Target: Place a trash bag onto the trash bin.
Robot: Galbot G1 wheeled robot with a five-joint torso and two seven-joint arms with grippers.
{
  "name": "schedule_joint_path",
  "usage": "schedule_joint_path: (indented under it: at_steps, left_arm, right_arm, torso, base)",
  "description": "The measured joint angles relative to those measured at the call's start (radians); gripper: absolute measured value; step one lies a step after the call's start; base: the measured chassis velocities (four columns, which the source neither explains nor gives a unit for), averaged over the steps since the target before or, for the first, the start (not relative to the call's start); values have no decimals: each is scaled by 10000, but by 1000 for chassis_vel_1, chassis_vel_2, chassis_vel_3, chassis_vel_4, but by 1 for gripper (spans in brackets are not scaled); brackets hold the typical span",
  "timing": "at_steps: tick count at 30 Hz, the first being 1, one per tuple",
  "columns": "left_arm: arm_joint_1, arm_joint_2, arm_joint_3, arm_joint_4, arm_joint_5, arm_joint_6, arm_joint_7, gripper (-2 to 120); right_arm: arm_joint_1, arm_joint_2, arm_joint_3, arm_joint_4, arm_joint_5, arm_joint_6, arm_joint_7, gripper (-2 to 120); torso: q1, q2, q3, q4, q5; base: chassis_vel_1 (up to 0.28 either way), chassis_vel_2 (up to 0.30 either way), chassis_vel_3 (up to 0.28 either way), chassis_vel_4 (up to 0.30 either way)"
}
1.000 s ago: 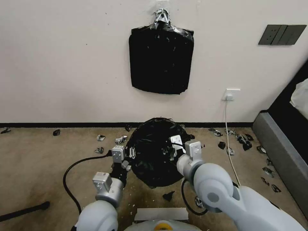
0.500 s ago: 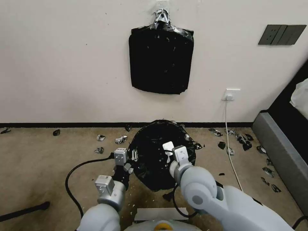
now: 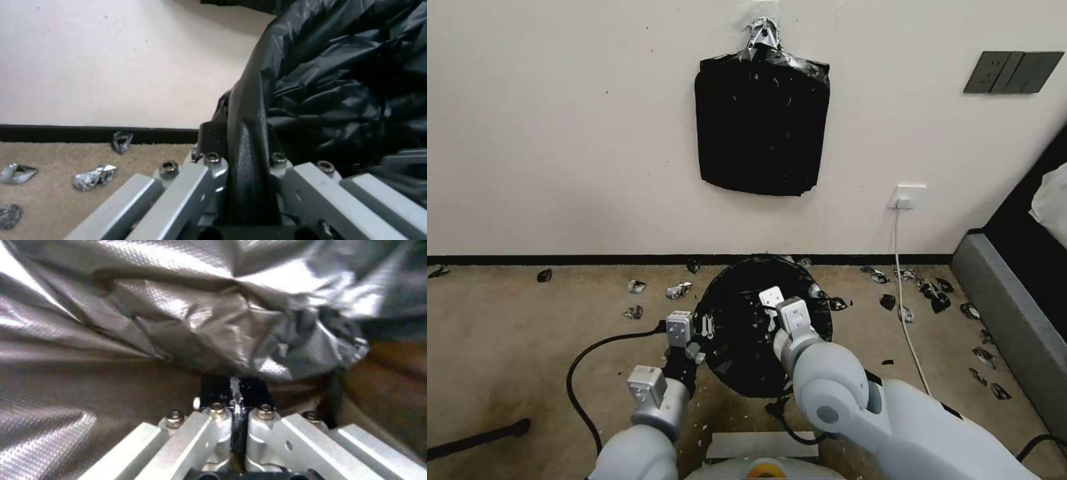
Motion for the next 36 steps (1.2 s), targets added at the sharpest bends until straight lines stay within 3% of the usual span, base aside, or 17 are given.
schedule_joint_path:
  at_steps: [36]
  left_arm:
    - [567, 1, -72, -635, -220, 13, 180, 4]
  right_arm:
    - [-147, 668, 232, -1484, 215, 126, 96, 0]
  torso:
    - [0, 0, -1, 0, 0]
  base:
    - [0, 0, 0, 0]
